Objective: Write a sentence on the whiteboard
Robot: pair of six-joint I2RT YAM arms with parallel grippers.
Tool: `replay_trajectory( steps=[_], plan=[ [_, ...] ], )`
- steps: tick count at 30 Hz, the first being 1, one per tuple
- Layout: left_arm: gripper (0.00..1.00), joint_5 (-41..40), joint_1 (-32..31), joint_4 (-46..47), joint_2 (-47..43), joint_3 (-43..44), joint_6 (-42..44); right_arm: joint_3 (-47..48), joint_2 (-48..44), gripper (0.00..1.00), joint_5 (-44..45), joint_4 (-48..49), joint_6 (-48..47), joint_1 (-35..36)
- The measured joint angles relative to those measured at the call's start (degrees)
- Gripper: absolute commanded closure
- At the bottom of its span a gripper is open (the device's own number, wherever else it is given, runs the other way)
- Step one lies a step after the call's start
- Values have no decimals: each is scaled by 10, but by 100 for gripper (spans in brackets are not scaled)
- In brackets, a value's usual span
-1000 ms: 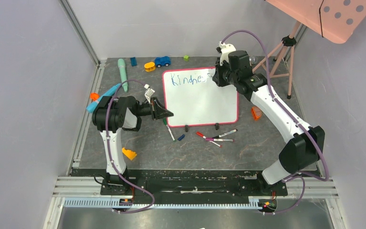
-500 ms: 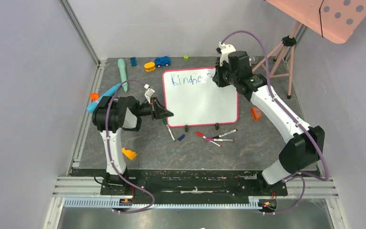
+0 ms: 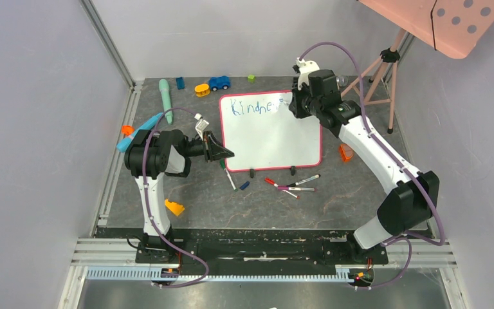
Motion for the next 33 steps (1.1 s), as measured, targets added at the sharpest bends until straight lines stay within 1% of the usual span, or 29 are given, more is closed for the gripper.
replay_trajectory(
  steps=[8,19,28,33],
  plan=[
    [98,0,0,0,0,0,0,0,-5,100,15,-10,0,0],
    [98,0,0,0,0,0,0,-28,-18,100,8,-13,-2,0],
    [98,0,0,0,0,0,0,-38,-20,100,-23,-6,1,-2],
    [98,1,0,0,0,0,0,-48,-26,100,-54,23,5,-3]
  ],
)
